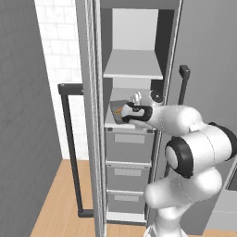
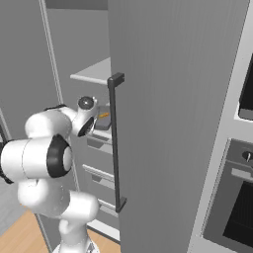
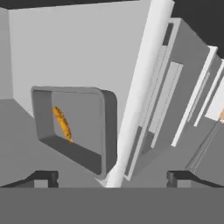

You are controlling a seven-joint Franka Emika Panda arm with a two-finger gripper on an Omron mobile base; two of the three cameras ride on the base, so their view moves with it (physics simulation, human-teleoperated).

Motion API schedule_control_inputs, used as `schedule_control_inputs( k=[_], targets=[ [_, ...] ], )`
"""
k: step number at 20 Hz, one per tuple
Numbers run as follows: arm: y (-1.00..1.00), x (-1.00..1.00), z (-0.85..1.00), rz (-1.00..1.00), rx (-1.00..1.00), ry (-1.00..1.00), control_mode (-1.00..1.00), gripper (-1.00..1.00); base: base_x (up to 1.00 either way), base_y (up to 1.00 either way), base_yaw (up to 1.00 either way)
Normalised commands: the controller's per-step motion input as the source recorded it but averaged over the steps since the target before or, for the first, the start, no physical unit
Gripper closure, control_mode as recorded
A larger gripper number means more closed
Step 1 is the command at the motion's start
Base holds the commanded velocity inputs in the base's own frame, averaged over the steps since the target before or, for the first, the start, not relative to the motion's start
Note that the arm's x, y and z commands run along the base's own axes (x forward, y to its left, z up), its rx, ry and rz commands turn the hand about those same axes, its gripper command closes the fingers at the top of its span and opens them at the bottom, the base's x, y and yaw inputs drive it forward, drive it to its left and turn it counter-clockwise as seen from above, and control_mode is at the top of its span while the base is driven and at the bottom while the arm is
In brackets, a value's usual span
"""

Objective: Take the meat container that has the shrimp and place it on the second highest rack of the freezer. Then take the vegetable container that has the lime and cucumber and place it on the highest rack of the freezer.

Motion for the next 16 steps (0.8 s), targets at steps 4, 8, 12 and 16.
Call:
schedule_control_inputs(
  k=[4, 8, 12, 16],
  targets=[
    [0.00, -0.93, 1.00, 0.00, 0.00, -0.05, -1.00, -1.00, 0.00, 0.00, 0.00],
    [0.00, -0.99, 1.00, 0.00, 0.00, 0.06, -1.00, -1.00, 0.00, 0.00, 0.00],
    [0.00, -1.00, 1.00, 0.00, -0.04, 0.17, -1.00, -1.00, 0.00, 0.00, 0.00],
    [-0.13, -1.00, 0.98, 0.01, -0.03, 0.18, -1.00, -1.00, 0.00, 0.00, 0.00]
  ],
)
